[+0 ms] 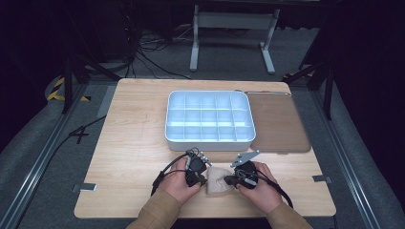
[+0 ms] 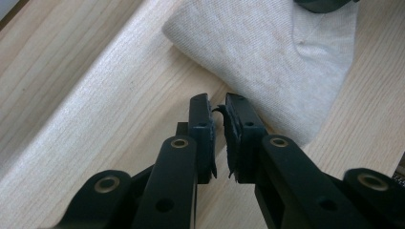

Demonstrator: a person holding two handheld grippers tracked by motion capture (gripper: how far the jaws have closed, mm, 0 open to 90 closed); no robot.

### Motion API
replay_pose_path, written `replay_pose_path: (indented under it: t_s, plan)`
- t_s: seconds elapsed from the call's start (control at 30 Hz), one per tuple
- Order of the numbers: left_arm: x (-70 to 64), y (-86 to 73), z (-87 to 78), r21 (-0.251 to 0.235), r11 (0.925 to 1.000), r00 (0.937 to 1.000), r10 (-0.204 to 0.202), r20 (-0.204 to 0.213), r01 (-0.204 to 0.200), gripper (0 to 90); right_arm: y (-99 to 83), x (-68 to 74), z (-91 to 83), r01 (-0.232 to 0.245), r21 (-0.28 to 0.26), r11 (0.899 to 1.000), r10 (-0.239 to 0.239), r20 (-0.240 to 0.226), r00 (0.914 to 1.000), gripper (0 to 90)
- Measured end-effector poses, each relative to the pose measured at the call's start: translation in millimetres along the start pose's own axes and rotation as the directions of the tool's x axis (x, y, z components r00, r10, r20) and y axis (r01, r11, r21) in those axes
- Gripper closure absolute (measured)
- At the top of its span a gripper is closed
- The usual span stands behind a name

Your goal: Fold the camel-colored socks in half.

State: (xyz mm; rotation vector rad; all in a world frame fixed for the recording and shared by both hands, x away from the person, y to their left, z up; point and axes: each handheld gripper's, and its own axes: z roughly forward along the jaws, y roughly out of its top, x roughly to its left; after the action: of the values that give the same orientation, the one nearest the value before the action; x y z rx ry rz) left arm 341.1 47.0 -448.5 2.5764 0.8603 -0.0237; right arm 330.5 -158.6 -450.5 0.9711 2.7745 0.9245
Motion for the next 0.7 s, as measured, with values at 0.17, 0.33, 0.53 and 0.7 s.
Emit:
replay_pose_path:
  t_s: [0.17,0.33,0.53,0.7]
  plan:
    - [-1.2,1.2,0.9,-0.003,1.0,1.0,0.007,0.002,-0.007,82.4,-0.5,0.6,-0.9,0.0,-0.002,1.0,0.0,0.001,1.0,88.9]
    - [-2.2,2.5,0.1,-0.024,0.9995,0.9998,0.019,0.003,-0.019,82.7,-0.5,0.8,-0.6,0.003,-0.004,1.0,-0.003,0.002,1.0,89.0]
    - [-4.7,3.6,-3.7,-0.046,0.9987,0.9997,0.023,0.003,-0.023,82.6,0.6,3.1,-1.8,0.008,-0.003,1.0,-0.008,0.009,0.9999,88.1]
    - [-5.9,4.2,-4.2,-0.047,0.9984,0.9995,0.032,0.006,-0.032,82.5,4.1,7.9,-5.4,0.018,-0.029,0.999,-0.017,0.013,0.9998,88.4]
